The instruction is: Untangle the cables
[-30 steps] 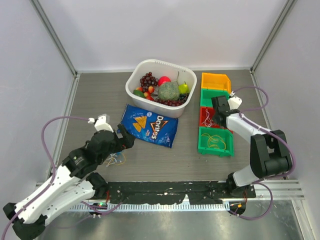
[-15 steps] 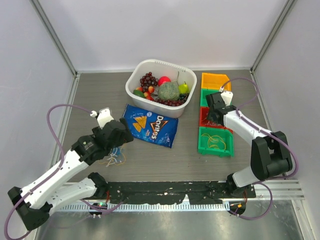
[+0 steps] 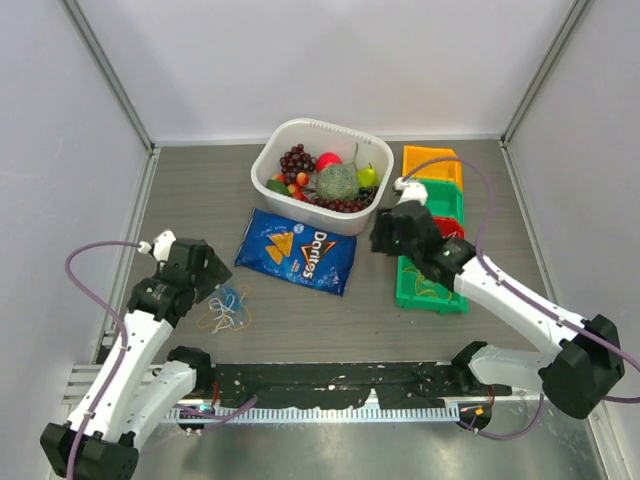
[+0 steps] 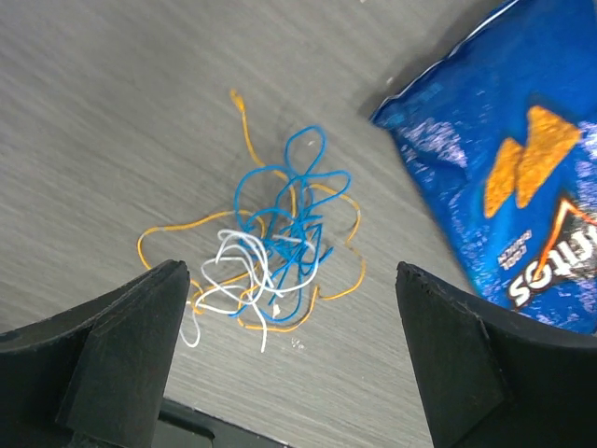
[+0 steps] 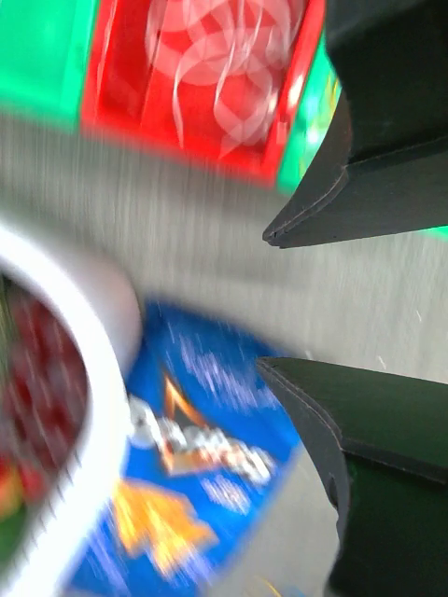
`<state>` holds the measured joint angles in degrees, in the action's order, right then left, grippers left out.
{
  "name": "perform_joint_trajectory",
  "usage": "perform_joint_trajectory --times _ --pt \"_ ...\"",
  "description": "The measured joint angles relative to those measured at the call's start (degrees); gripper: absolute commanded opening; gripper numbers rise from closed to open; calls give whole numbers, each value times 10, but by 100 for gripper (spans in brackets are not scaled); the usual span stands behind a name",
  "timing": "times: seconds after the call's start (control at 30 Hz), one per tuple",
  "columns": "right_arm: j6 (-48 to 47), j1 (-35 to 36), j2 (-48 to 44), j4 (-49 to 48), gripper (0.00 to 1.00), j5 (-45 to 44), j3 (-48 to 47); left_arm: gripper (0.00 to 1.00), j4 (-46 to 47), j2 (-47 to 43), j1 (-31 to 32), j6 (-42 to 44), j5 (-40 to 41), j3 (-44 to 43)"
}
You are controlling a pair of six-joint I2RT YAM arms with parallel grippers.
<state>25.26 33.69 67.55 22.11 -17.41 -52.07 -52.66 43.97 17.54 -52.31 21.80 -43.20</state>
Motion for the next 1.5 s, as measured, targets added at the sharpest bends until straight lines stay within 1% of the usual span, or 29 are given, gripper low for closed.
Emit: perform_joint_trajectory --times 0.1,0.2,0.23,0.33,0.37,0.5,0.53,0.6,0.73,0.83,0.97,1.1,1.13,1.2,1.3,1.33,1.37,1.4,1.5 --pt "-1 83 -7 -54 56 56 18 88 4 8 -26 -14 -34 25" --pt "10 144 28 -141 55 137 41 81 11 25 -30 -43 -55 50" --pt "17 162 50 -173 56 155 45 78 14 26 -30 -59 -61 63" --pt "40 209 146 -273 51 195 43 70 17 17 -31 -96 -69 94" --pt "49 223 183 -298 50 205 37 65 18 10 -31 -109 -69 104" --pt "86 262 314 -359 50 226 -17 53 16 -30 -31 -151 -59 133" --pt "93 268 338 -371 50 229 -31 51 17 -38 -31 -160 -56 137" --pt "108 275 375 -389 49 232 -60 50 23 -49 -31 -169 -52 144" --pt "125 284 423 -415 49 235 -113 49 30 -54 -31 -180 -49 153" --pt "133 286 428 -423 49 235 -120 47 35 -47 -31 -180 -49 157" --pt "140 287 428 -427 49 232 -120 43 46 -37 -31 -177 -49 159" --pt "142 287 428 -429 49 226 -116 31 59 -32 -31 -176 -49 161" --pt "142 287 428 -429 49 226 -116 26 61 -33 -31 -175 -49 162" --pt "142 287 428 -429 49 224 -114 19 63 -35 -31 -175 -49 164" --pt "142 287 428 -429 49 222 -111 16 64 -44 -31 -172 -49 164" --pt "142 287 428 -429 49 222 -111 12 66 -49 -31 -171 -49 165" --pt "142 287 428 -429 49 221 -111 4 67 -52 -31 -171 -49 165" --pt "142 287 428 -429 49 220 -111 0 68 -53 -31 -171 -49 167" --pt "141 287 427 -429 49 216 -109 0 70 -55 -31 -167 -53 172"
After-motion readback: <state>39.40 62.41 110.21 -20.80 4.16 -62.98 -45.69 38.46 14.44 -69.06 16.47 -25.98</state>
